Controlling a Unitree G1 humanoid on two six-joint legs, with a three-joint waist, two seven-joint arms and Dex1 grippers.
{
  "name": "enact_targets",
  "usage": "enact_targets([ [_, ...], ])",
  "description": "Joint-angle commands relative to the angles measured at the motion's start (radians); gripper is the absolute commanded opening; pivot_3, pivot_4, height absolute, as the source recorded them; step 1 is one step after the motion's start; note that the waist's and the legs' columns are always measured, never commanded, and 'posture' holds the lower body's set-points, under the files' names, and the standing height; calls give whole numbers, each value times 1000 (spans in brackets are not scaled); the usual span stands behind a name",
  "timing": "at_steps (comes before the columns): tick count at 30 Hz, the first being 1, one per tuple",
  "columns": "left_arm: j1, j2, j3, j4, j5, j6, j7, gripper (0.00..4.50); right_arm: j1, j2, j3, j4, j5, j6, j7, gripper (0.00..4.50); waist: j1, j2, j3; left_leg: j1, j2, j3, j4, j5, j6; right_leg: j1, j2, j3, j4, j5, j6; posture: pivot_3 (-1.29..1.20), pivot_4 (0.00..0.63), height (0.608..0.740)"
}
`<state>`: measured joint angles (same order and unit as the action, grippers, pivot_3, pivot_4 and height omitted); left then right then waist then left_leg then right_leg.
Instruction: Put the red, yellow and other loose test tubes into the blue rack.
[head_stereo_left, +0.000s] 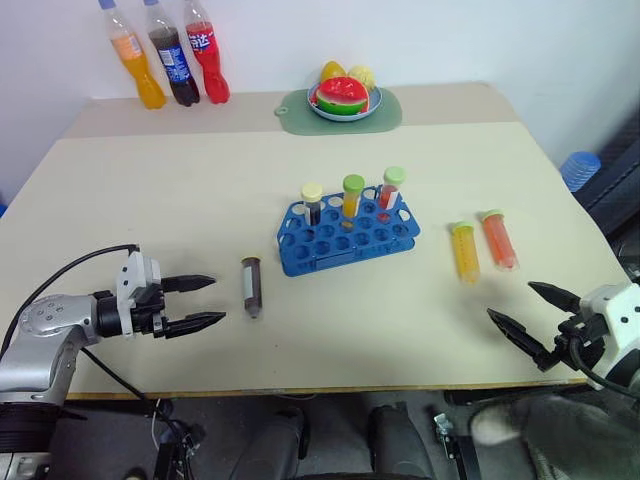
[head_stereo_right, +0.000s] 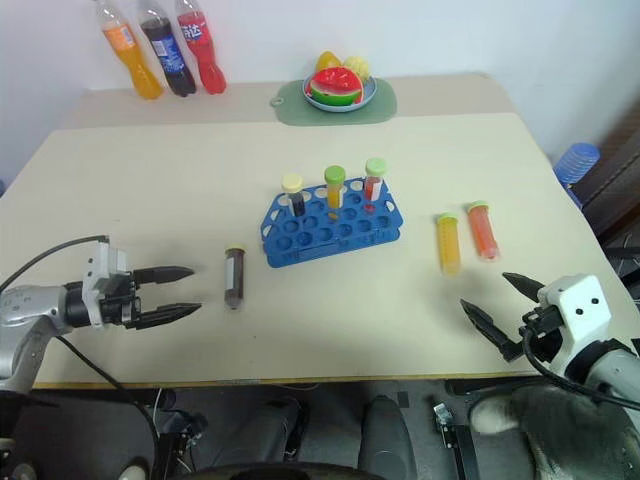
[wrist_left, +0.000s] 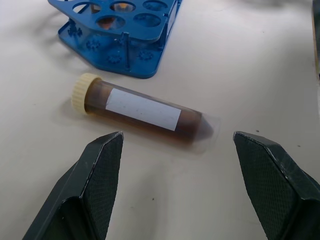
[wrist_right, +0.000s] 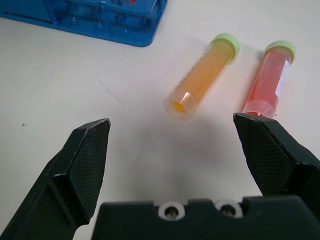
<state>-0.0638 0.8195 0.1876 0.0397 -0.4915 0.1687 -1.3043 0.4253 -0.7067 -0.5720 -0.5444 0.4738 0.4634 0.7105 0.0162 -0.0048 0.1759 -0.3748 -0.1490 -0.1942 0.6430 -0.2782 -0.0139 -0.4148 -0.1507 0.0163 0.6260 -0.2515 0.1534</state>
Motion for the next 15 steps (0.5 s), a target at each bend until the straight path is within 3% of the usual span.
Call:
enact_targets([
  [1,10,21,36,-36,-7,-6,5,3624,-6,-12,-7,1,-5,-16,14,4390,-1,0,0,0,0,0,0,0,0,0,0,0,0,0,0,0,150,740],
  [15,-25,-31,-9,-193,-135,78,-35,3624,-177,-60,48,65,-23,54,-19,4390,-1,0,1,0,0,1,0,0,0,0,0,0,0,0,-1,0,150,740],
])
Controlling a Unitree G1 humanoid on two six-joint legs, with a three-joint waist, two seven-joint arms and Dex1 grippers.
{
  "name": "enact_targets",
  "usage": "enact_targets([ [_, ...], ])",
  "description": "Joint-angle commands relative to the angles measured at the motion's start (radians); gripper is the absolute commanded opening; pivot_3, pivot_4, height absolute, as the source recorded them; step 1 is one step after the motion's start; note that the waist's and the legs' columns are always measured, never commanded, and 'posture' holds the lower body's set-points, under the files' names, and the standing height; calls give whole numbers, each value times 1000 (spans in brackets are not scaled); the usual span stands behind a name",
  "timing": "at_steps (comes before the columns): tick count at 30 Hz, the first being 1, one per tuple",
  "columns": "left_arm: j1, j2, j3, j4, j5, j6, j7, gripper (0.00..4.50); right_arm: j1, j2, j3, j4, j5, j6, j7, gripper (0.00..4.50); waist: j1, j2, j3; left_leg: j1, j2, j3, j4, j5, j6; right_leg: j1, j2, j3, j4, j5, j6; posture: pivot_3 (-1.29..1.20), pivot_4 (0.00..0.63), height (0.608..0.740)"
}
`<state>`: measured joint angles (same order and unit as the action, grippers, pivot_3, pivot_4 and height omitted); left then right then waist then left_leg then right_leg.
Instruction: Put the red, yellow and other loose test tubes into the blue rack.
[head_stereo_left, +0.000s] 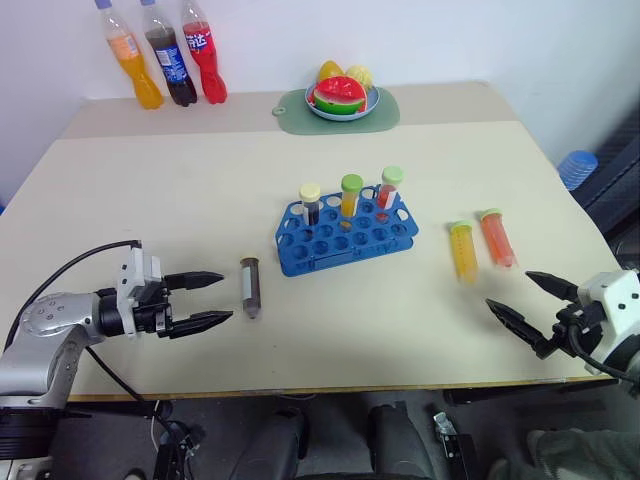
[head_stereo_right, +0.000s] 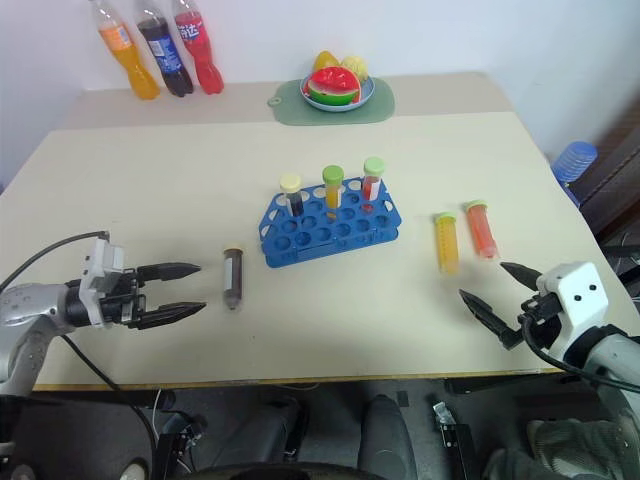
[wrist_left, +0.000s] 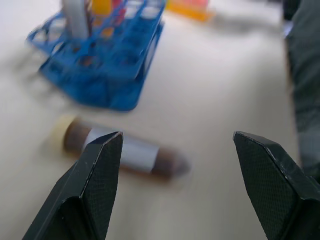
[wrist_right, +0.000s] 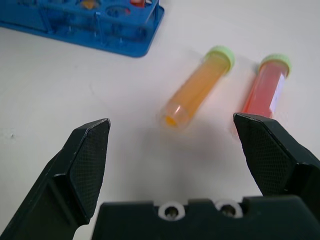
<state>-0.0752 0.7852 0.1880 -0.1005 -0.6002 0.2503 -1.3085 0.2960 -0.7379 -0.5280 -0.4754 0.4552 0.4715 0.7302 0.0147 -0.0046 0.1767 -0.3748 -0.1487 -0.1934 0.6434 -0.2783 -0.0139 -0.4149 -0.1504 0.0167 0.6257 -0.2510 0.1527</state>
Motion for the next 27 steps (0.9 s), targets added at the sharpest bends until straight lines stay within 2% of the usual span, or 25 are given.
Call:
enact_targets([
  [1,-17,-1,-18,-57,-23,-9,-38,3624,-73,-32,15,1,-19,56,-61,4390,0,0,0,0,0,0,0,0,0,0,0,0,0,0,0,0,150,740],
  [6,-48,-82,-104,-119,-6,-4,7,3624,-251,-62,86,86,-51,183,-152,4390,0,1,0,-1,0,2,0,0,0,-1,0,1,0,0,-1,0,150,740],
  [10,-63,-124,-152,-146,5,-1,27,3624,-428,-138,139,180,-6,378,-138,4390,-1,1,1,-1,0,2,1,0,0,-1,0,2,-1,1,-1,0,150,740],
  [13,-73,-129,-178,-133,18,-13,18,3624,-648,-197,234,361,-26,580,-164,4390,-5,1,1,-2,1,3,0,0,0,-3,1,2,-1,1,-2,0,150,740],
  [17,-91,-140,-197,-122,15,-11,11,3624,-932,-239,379,637,-57,719,-115,4390,-3,2,1,-5,1,5,1,0,0,-7,1,3,-1,2,-2,0,150,740],
  [21,-89,-147,-209,-122,18,-12,11,3624,-1157,-229,530,906,-127,727,-44,4390,-4,2,1,-13,1,5,2,3,-4,-14,1,3,-1,3,-1,0,150,740],
  [27,-38,-151,-203,-171,11,1,39,3624,-1369,-141,692,1314,-292,541,22,4390,-7,2,1,-16,1,6,2,2,-4,-15,1,3,-8,7,1,0,150,740],
])
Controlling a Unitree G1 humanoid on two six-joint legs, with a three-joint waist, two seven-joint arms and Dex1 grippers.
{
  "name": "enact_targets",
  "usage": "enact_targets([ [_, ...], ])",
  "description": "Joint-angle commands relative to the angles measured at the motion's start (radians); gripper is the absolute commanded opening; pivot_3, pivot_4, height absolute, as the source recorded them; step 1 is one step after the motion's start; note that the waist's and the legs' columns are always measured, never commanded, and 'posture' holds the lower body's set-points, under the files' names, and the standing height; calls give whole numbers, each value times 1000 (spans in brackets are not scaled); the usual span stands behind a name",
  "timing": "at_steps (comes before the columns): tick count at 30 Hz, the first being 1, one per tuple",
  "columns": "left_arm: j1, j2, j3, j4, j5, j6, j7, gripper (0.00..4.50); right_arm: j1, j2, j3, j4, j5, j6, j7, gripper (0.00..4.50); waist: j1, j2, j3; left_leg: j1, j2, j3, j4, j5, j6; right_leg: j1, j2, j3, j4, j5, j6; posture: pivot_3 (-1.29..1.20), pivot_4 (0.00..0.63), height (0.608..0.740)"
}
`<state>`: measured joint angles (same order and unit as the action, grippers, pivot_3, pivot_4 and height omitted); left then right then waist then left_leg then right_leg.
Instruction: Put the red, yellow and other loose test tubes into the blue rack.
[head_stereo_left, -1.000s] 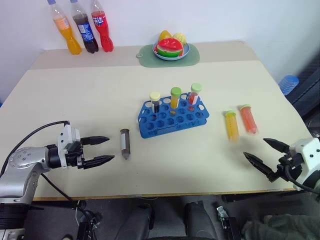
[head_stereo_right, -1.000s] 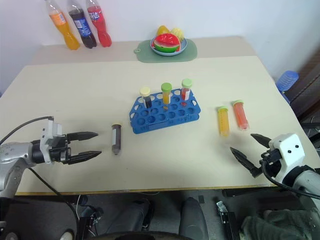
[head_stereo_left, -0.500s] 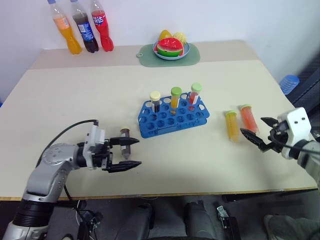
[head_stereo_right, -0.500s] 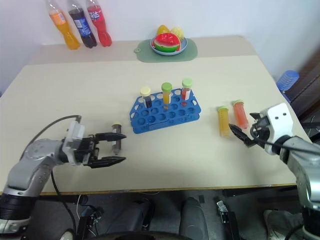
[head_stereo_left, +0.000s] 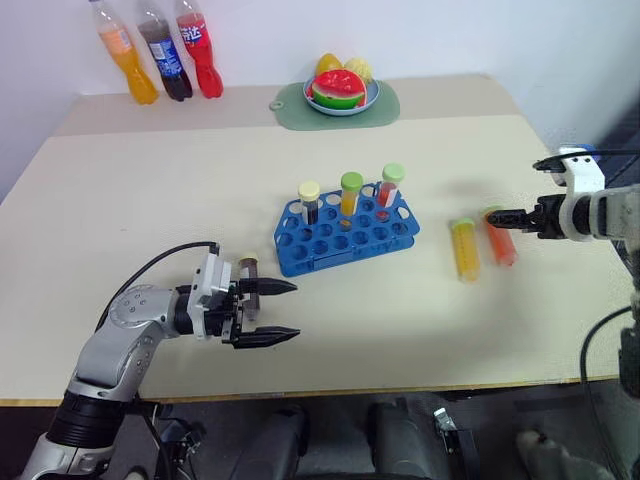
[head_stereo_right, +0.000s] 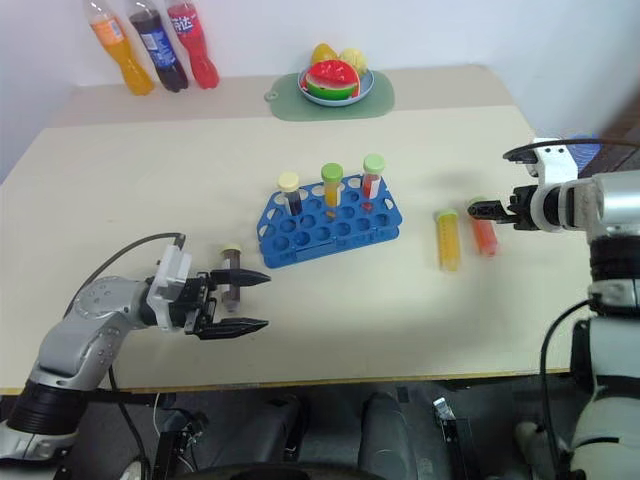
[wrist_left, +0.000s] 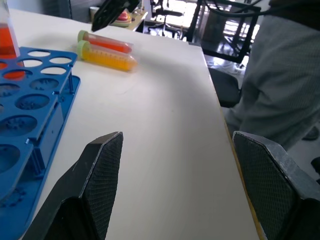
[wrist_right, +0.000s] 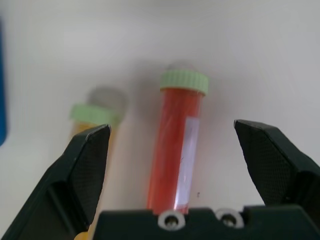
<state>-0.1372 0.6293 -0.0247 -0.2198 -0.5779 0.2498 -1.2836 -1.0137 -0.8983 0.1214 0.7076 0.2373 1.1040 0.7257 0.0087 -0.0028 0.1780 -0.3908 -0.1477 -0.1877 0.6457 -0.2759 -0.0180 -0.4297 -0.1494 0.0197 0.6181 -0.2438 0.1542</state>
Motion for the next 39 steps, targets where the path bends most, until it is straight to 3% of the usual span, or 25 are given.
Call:
enact_targets([
  [1,35,6,14,-61,-12,1,20,3624,-78,35,58,186,-100,-128,32,4390,-3,0,0,0,0,0,0,0,0,0,0,0,-1,0,0,0,150,740],
  [6,79,20,47,-112,-47,35,47,3624,-140,101,105,399,-214,-284,34,4390,-6,0,0,0,0,0,1,0,0,0,0,0,-1,1,0,0,150,740],
  [9,94,32,57,-124,-48,36,56,3679,-161,127,128,460,-263,-331,88,3481,-9,0,0,1,0,0,1,1,-1,1,1,0,0,3,-1,0,150,740],
  [14,107,36,65,-141,-54,47,68,3679,-174,139,132,485,-317,-371,140,1070,-21,0,-1,1,0,0,1,1,-1,1,1,0,1,4,-1,0,150,740],
  [15,106,35,62,-141,-54,47,69,3679,-170,133,130,481,-325,-383,141,786,-21,0,-1,1,0,0,1,1,-1,1,1,0,1,4,-1,0,150,740],
  [20,77,25,46,-121,-46,41,72,3679,-134,69,87,385,-333,-520,134,780,-18,1,-1,1,0,0,2,1,-1,1,1,0,1,4,-1,0,150,740],
  [25,55,16,46,-89,-39,30,72,3679,85,31,-213,-86,-113,-643,115,780,-20,5,2,0,0,0,1,1,-1,-1,1,0,1,4,-1,0,150,740],
  [27,32,7,40,-60,-34,24,65,3679,235,102,-344,-356,-14,-675,65,780,-23,5,1,0,2,0,0,1,-1,-1,2,0,1,4,-1,0,150,740],
  [30,-10,-5,34,-14,-28,15,51,3679,387,227,-437,-628,78,-705,-17,780,-25,5,1,1,4,1,1,1,-2,-1,5,2,2,4,-1,0,150,740],
  [32,-40,-12,33,22,-20,2,41,3679,464,387,-463,-768,136,-743,-125,780,-24,5,1,1,5,1,2,1,-3,-1,6,2,3,5,-2,0,150,740],
  [35,-60,-17,39,48,-25,0,31,3679,524,521,-440,-837,132,-836,-193,780,-22,5,1,1,5,1,3,2,-4,-1,7,3,4,7,-3,0,150,740],
  [39,-75,-20,42,68,-29,-5,16,3679,592,671,-333,-786,51,-1068,-237,780,-21,4,1,1,5,1,4,2,-4,-2,7,4,5,7,-3,0,150,740],
])
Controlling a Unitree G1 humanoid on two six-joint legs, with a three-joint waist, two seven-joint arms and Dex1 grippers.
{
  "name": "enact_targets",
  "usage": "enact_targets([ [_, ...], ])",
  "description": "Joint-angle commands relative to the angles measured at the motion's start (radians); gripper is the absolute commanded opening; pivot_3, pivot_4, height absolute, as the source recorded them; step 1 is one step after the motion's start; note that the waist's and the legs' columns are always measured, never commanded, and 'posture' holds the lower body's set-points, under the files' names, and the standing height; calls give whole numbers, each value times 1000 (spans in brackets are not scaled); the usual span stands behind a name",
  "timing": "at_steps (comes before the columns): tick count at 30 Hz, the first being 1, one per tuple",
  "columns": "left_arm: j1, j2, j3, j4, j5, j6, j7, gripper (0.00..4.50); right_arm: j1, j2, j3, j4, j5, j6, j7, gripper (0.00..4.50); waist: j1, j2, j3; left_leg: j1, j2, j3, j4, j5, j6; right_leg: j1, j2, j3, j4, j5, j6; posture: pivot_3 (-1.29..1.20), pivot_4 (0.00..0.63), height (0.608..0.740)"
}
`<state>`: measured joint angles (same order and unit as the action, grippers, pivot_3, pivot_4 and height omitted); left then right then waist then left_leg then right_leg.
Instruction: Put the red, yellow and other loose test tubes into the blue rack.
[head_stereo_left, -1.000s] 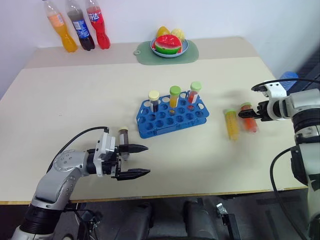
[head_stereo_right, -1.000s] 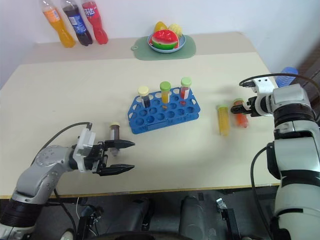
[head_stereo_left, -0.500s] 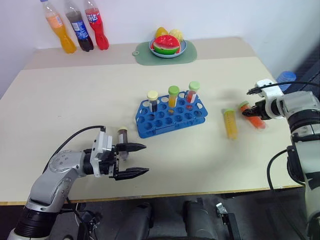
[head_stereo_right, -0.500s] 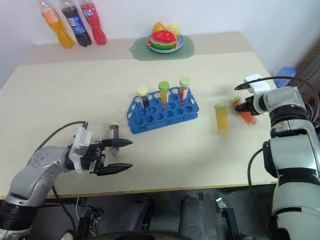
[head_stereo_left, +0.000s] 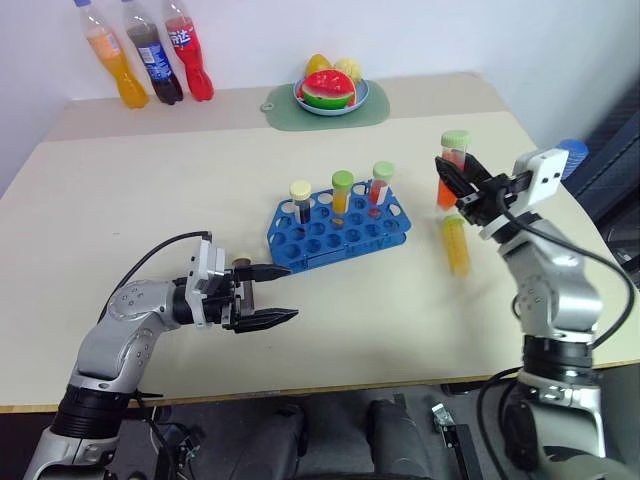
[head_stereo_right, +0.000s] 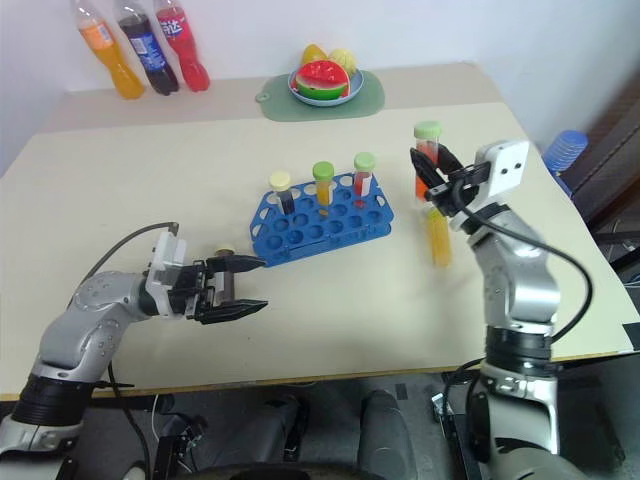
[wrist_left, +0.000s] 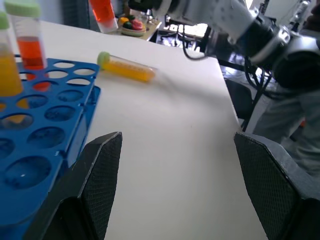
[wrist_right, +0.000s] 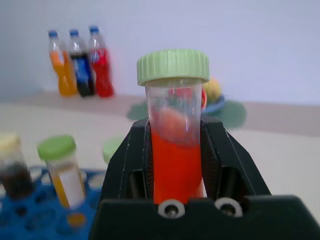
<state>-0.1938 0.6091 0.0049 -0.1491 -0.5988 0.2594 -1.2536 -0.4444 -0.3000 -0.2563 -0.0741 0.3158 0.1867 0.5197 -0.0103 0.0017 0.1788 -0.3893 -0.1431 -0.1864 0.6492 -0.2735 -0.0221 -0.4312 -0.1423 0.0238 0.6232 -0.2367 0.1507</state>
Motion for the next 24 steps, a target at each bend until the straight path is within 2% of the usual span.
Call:
enact_targets([
  [1,-24,0,16,1,-10,-15,-14,3679,25,111,57,11,-23,-184,-43,780,-4,0,0,0,0,0,0,0,0,0,0,0,0,0,0,0,150,740],
  [8,-29,-9,30,-4,-13,-18,2,3679,2,206,125,185,-82,-366,-88,780,-8,0,0,1,2,0,-1,2,-4,-3,3,2,6,0,-1,0,150,740],
  [16,27,-5,47,-57,-16,-17,34,3679,-30,214,156,375,-112,-469,-87,780,-10,0,0,1,4,0,-1,3,-5,-4,6,3,6,1,-2,0,150,740],
  [24,63,6,61,-92,-23,-11,50,3679,-8,224,187,420,-123,-516,-81,780,-10,0,0,1,5,0,-1,3,-6,-4,7,3,6,1,-3,0,150,740],
])
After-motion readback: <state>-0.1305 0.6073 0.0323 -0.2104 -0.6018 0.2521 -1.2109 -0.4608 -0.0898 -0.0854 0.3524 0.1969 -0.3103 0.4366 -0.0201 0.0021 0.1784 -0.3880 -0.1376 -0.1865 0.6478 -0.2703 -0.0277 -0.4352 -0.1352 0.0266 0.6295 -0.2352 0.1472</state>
